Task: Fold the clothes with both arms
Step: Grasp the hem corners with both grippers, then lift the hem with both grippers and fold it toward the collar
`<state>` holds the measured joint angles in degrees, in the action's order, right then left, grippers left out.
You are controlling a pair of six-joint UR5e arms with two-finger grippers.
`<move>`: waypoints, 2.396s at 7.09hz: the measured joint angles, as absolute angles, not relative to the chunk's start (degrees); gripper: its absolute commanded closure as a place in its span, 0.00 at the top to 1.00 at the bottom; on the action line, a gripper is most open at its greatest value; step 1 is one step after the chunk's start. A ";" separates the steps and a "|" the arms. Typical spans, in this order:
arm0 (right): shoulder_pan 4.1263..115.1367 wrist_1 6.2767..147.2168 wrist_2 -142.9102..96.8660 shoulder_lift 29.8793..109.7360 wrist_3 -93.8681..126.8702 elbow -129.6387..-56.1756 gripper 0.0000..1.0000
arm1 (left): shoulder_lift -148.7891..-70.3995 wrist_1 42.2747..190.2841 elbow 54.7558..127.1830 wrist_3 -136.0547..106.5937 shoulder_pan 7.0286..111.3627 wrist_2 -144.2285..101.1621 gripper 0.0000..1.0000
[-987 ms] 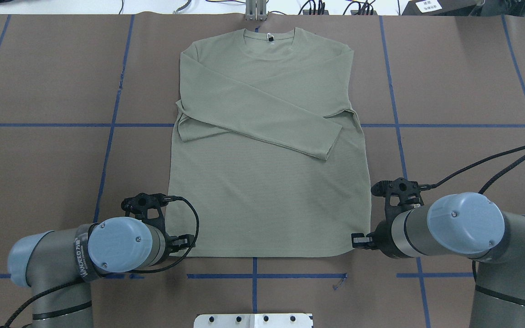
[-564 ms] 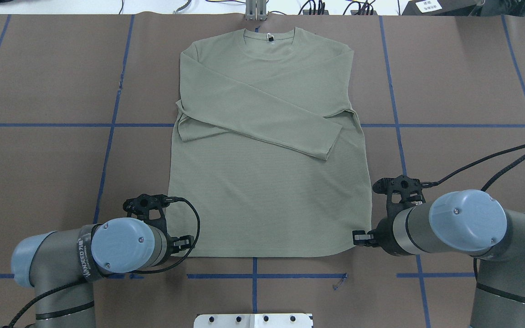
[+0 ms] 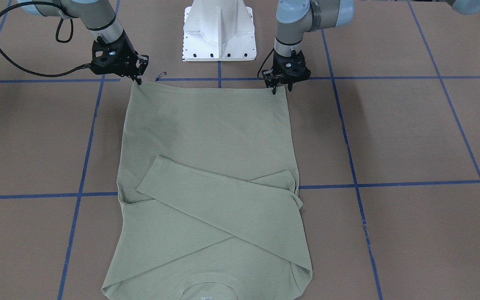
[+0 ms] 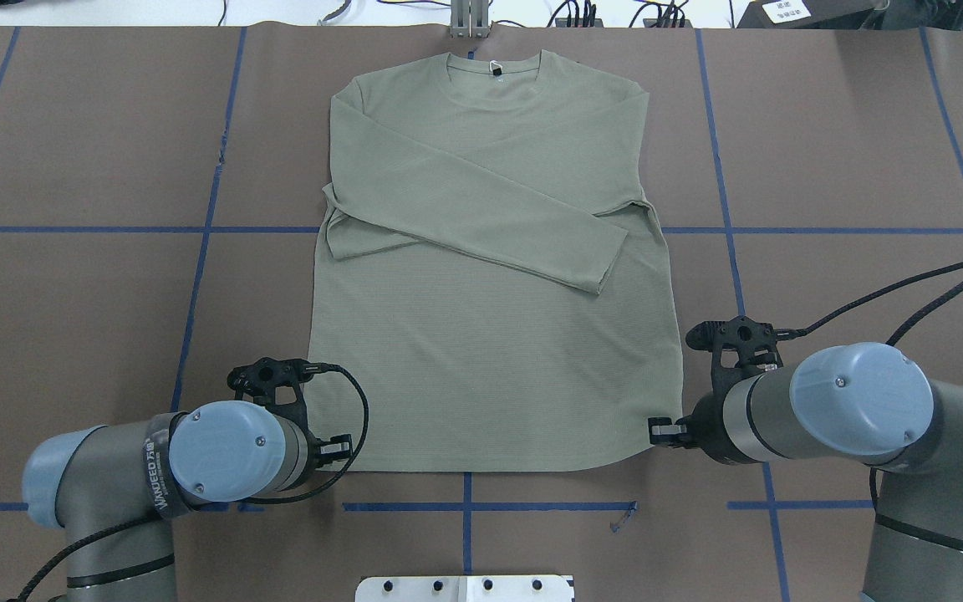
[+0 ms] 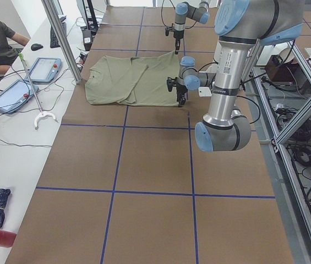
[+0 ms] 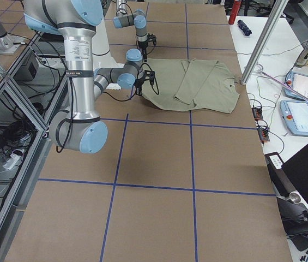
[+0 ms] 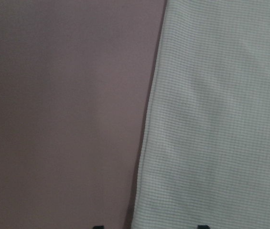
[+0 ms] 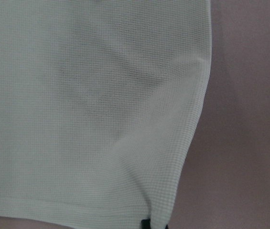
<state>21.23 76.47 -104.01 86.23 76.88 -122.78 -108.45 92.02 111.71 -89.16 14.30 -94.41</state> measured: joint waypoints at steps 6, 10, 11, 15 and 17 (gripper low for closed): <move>22.09 76.46 -104.79 86.22 76.82 -122.85 0.00 | -109.19 91.91 112.49 -88.79 14.24 -95.49 0.00; 26.92 76.60 -111.44 86.96 76.81 -126.41 0.00 | -106.85 91.63 120.75 -88.88 15.21 -97.83 0.00; 28.43 76.62 -114.49 87.49 76.89 -127.53 0.00 | -104.24 91.01 125.60 -88.94 15.26 -98.67 0.00; 26.61 76.80 -127.42 91.46 80.16 -133.68 0.00 | -100.96 79.35 139.94 -89.01 11.76 -100.86 0.00; 24.49 76.78 -128.66 92.27 82.21 -135.15 0.00 | -101.09 77.96 141.25 -88.90 10.54 -101.03 0.00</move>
<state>24.49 76.78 -128.66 92.27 82.21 -135.15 -101.09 77.96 141.25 -88.90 10.54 -101.03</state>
